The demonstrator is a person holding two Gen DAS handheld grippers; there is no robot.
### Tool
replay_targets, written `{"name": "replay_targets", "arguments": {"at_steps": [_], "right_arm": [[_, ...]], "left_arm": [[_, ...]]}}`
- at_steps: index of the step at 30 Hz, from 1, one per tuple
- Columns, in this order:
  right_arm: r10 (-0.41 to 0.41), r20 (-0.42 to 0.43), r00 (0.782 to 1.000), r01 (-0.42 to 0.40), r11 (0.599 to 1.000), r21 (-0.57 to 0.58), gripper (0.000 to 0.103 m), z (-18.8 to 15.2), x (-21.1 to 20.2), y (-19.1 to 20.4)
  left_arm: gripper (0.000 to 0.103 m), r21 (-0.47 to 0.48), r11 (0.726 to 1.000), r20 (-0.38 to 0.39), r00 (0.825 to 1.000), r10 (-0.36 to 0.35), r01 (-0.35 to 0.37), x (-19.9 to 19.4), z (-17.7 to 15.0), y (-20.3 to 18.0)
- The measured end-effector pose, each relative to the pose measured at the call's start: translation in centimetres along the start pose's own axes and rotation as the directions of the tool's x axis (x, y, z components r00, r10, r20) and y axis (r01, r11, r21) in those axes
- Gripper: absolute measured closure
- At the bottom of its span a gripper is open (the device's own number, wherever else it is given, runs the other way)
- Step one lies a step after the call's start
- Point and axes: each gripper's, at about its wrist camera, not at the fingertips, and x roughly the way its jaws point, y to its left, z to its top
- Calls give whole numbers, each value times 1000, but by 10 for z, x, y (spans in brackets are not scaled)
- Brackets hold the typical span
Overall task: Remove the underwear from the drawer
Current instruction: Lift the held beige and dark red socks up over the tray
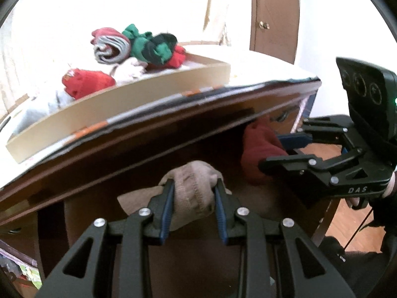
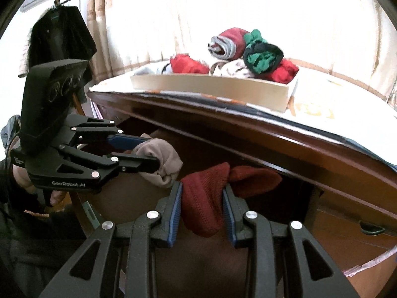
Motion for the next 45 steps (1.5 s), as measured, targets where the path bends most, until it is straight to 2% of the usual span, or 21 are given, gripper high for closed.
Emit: {"name": "replay_targets", "arguments": {"at_steps": [9, 21, 36, 45], "right_arm": [[2, 86, 996, -2, 1000, 2, 70, 19, -9, 4], [5, 174, 985, 4, 999, -52, 70, 68, -21, 16], [0, 236, 972, 20, 996, -83, 70, 123, -24, 13], [-20, 252, 967, 35, 998, -52, 70, 146, -20, 0]], "left_arm": [[74, -5, 999, 116, 992, 43, -42, -29, 16, 7], [74, -10, 994, 231, 967, 107, -107, -56, 49, 22], [74, 33, 986, 297, 944, 145, -162, -64, 101, 34], [74, 25, 983, 296, 940, 168, -183, -54, 127, 46]]}}
